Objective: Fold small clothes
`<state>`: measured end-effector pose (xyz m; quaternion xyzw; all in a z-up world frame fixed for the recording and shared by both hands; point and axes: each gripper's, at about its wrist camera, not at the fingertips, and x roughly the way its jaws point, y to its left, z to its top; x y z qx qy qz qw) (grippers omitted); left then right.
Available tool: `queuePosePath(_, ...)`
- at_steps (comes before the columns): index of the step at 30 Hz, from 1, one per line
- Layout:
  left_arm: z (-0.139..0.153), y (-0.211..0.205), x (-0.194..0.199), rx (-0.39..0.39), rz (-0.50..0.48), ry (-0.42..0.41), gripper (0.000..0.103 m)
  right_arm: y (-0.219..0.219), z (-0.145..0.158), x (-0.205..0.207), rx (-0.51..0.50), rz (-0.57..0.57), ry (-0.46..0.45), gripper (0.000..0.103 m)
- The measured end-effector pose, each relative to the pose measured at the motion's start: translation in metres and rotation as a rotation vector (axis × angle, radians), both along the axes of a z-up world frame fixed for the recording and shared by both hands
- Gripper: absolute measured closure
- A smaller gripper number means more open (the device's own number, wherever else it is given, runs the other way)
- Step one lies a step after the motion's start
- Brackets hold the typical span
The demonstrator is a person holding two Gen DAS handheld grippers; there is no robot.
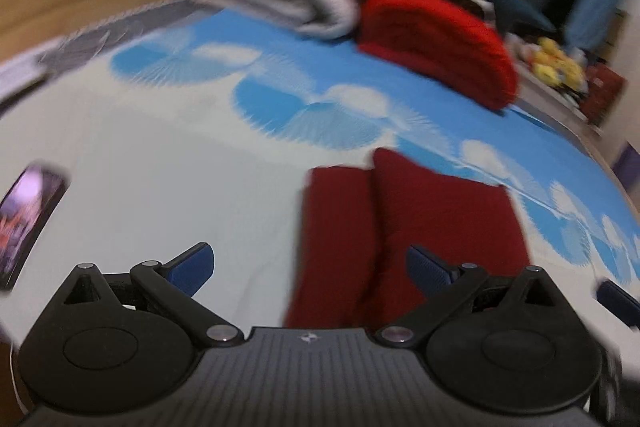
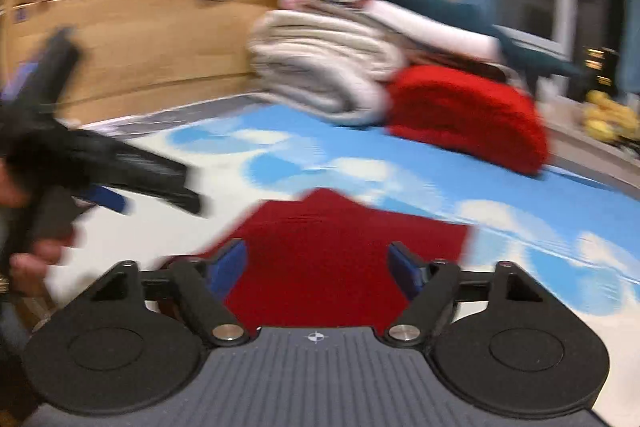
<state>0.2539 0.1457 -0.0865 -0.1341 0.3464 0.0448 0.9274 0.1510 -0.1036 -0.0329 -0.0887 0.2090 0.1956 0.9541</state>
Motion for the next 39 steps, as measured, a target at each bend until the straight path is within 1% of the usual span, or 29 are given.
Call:
queuePosePath(2, 0.002, -0.021, 0.003, -0.008, -0.078, -0.012, 0.001, -0.011, -0.006, 0.011, -0.044, -0.050, 0.037, 0.077)
queuePosePath(4, -0.004, -0.040, 0.007, 0.015, -0.127, 0.011, 0.001, -0.013, -0.022, 0.014, -0.040, -0.038, 0.094, 0.081)
queuePosePath(5, -0.011, -0.048, 0.012, 0.062, -0.124, 0.045, 0.001, -0.010, -0.038, 0.014, -0.057, -0.012, 0.163, 0.085)
queuePosePath(6, -0.021, -0.054, 0.017, 0.119, -0.104, 0.092, 0.001, -0.006, -0.056, 0.016, -0.074, 0.033, 0.248, 0.085)
queuePosePath(7, -0.034, -0.056, 0.023, 0.178, -0.075, 0.163, 0.001, 0.000, -0.074, 0.013, -0.107, 0.055, 0.276, 0.085)
queuePosePath(8, -0.047, -0.051, 0.028, 0.201, -0.041, 0.231, 0.000, 0.009, -0.091, 0.005, -0.174, 0.074, 0.256, 0.086)
queuePosePath(9, -0.059, -0.038, 0.030, 0.149, -0.011, 0.280, 0.000, 0.017, -0.096, -0.006, -0.230, 0.095, 0.200, 0.088)
queuePosePath(10, -0.065, -0.022, 0.029, 0.047, 0.009, 0.302, 0.000, 0.022, -0.094, -0.011, -0.269, 0.124, 0.178, 0.090)
queuePosePath(11, -0.069, -0.008, 0.028, -0.041, 0.027, 0.317, 0.000, 0.019, -0.090, -0.010, -0.243, 0.140, 0.195, 0.090)
queuePosePath(12, -0.071, 0.002, 0.028, -0.085, 0.026, 0.326, 0.000, 0.012, -0.086, -0.009, -0.191, 0.141, 0.224, 0.090)
queuePosePath(13, -0.072, 0.006, 0.028, -0.099, 0.018, 0.326, 0.000, 0.003, -0.079, -0.005, -0.134, 0.140, 0.262, 0.090)
queuePosePath(14, -0.072, 0.007, 0.026, -0.101, 0.014, 0.317, 0.000, -0.006, -0.069, 0.000, -0.082, 0.133, 0.292, 0.090)
queuePosePath(15, -0.071, 0.005, 0.024, -0.088, 0.003, 0.308, 0.000, -0.012, -0.057, 0.009, -0.037, 0.123, 0.289, 0.090)
queuePosePath(17, -0.071, -0.001, 0.023, -0.056, -0.008, 0.297, 0.000, -0.024, -0.033, 0.023, 0.048, 0.082, 0.229, 0.090)
queuePosePath(19, -0.073, -0.003, 0.026, -0.066, 0.002, 0.310, 0.000, -0.029, -0.021, 0.040, 0.086, 0.027, 0.195, 0.089)
queuePosePath(21, -0.074, -0.001, 0.030, -0.082, 0.015, 0.325, 0.000, -0.026, -0.023, 0.062, 0.085, 0.003, 0.195, 0.089)
queuePosePath(24, -0.077, 0.004, 0.035, -0.099, 0.010, 0.330, 0.000, -0.019, -0.058, 0.097, 0.052, -0.015, 0.294, 0.089)
queuePosePath(25, -0.076, 0.007, 0.031, -0.105, 0.009, 0.329, 0.000, -0.016, -0.066, 0.095, 0.040, -0.012, 0.264, 0.089)
queuePosePath(27, -0.074, 0.013, 0.028, -0.139, 0.006, 0.323, 0.000, -0.012, -0.056, 0.094, 0.017, -0.001, 0.262, 0.089)
queuePosePath(28, -0.071, 0.017, 0.024, -0.161, 0.005, 0.300, 0.000, -0.017, -0.048, 0.093, 0.055, -0.001, 0.271, 0.089)
queuePosePath(30, -0.064, 0.017, 0.020, -0.143, -0.020, 0.254, 0.000, -0.032, -0.028, 0.107, 0.145, -0.011, 0.246, 0.085)
queuePosePath(31, -0.064, 0.017, 0.020, -0.128, -0.032, 0.249, 0.000, -0.035, -0.026, 0.110, 0.140, -0.032, 0.237, 0.085)
queuePosePath(32, -0.066, 0.019, 0.020, -0.144, -0.031, 0.255, 0.000, -0.038, -0.030, 0.122, 0.127, -0.051, 0.253, 0.085)
queuePosePath(33, -0.068, 0.022, 0.019, -0.177, -0.025, 0.264, 0.000, -0.039, -0.042, 0.130, 0.110, -0.070, 0.308, 0.084)
queuePosePath(34, -0.070, 0.026, 0.018, -0.216, -0.020, 0.271, 0.000, -0.038, -0.054, 0.133, 0.097, -0.070, 0.324, 0.085)
queuePosePath(35, -0.071, 0.027, 0.018, -0.216, -0.011, 0.273, 0.000, -0.033, -0.060, 0.128, 0.063, -0.063, 0.274, 0.085)
queuePosePath(37, -0.072, 0.023, 0.017, -0.171, -0.027, 0.276, 0.000, -0.023, -0.056, 0.127, 0.011, -0.045, 0.241, 0.083)
queuePosePath(38, -0.070, 0.023, 0.015, -0.163, -0.031, 0.266, 0.000, -0.025, -0.052, 0.126, 0.042, -0.038, 0.254, 0.081)
queuePosePath(39, -0.068, 0.024, 0.012, -0.166, -0.033, 0.253, 0.000, -0.032, -0.049, 0.128, 0.077, -0.028, 0.273, 0.074)
